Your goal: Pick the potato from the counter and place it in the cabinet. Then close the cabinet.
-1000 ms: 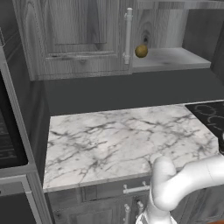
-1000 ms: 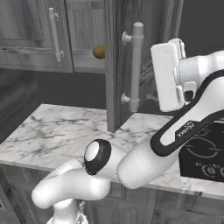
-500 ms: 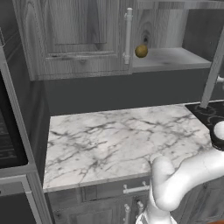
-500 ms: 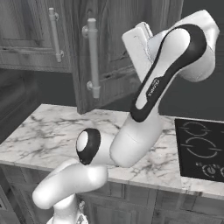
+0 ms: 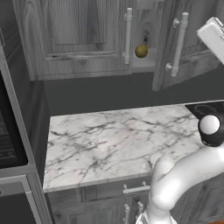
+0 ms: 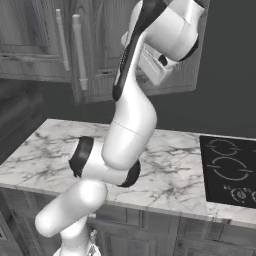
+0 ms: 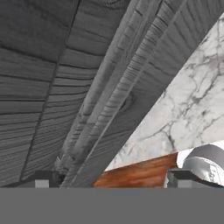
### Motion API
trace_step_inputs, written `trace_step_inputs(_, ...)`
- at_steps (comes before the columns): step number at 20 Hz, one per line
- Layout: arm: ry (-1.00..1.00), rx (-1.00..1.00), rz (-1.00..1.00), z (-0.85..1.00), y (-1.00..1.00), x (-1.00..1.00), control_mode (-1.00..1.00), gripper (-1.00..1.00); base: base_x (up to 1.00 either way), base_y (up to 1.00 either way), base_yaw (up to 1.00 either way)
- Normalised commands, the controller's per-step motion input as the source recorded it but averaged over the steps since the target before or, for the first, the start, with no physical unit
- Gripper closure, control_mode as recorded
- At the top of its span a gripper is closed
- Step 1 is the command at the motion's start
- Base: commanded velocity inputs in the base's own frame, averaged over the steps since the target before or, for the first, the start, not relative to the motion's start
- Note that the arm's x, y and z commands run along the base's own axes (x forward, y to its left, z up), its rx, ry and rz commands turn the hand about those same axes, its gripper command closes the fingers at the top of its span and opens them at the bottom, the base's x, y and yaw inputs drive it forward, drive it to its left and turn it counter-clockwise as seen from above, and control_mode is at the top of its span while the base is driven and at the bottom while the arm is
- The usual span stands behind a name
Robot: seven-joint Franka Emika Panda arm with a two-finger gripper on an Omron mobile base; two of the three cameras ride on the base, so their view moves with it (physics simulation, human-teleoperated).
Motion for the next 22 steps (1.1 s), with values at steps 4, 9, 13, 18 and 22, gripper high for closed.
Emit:
trace_step_inputs(4,-0.62,-0.17,-0.29,-0.86,0.49,1.00,-1.00,-1.00,0.00,0.00,0.00)
trace_step_inputs(9,-0.86,-0.16,-0.28,-0.88,0.39,1.00,-1.00,-1.00,0.00,0.00,0.00)
trace_step_inputs(13,-0.80,-0.12,-0.26,-0.98,0.36,1.00,-1.00,-1.00,0.00,0.00,0.00)
trace_step_inputs(18,-0.76,-0.09,-0.24,-1.00,0.35,1.00,-1.00,-1.00,0.00,0.00,0.00)
trace_step_inputs(22,-0.67,-0.03,-0.24,-1.00,0.23,1.00,-1.00,-1.00,0.00,0.00,0.00)
